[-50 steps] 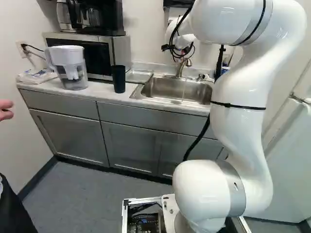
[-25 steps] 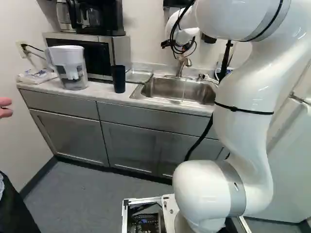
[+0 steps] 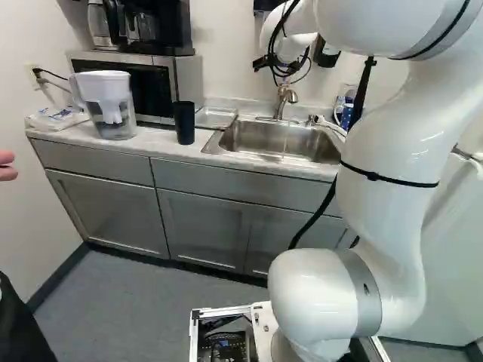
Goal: Rinse the cup and place it in the tray
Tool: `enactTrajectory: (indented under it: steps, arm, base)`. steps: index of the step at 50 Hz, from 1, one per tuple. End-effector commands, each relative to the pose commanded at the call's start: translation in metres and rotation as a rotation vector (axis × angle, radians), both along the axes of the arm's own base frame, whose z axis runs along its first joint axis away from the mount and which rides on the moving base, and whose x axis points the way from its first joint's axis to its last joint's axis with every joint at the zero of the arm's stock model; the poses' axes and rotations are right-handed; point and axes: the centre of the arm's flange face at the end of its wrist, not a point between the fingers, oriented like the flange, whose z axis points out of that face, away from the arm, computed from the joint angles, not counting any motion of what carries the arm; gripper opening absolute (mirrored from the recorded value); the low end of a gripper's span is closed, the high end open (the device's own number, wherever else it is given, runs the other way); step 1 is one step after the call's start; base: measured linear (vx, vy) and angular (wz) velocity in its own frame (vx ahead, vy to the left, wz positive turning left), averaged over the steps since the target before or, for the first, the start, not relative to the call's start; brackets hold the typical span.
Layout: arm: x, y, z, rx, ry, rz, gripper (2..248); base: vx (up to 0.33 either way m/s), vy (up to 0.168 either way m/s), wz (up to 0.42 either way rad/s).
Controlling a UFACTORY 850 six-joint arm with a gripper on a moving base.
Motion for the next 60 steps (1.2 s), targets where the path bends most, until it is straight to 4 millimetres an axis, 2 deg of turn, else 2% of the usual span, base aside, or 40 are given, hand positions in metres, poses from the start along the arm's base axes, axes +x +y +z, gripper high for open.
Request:
enactTrajectory:
  steps: [26,44,60]
  arm:
    - [-0.035,-0.021,-0.004,0.009,0.074,-0.042,247]
    - [-0.072,-0.033,-0.009,0.021,0.147,-0.074,247]
    - [-0.104,-0.034,-0.016,0.034,0.236,-0.085,247]
  base:
    - [0.0,0.0,0.0]
    - [0.0,0.0,0.0]
    - [0.0,0.0,0.0]
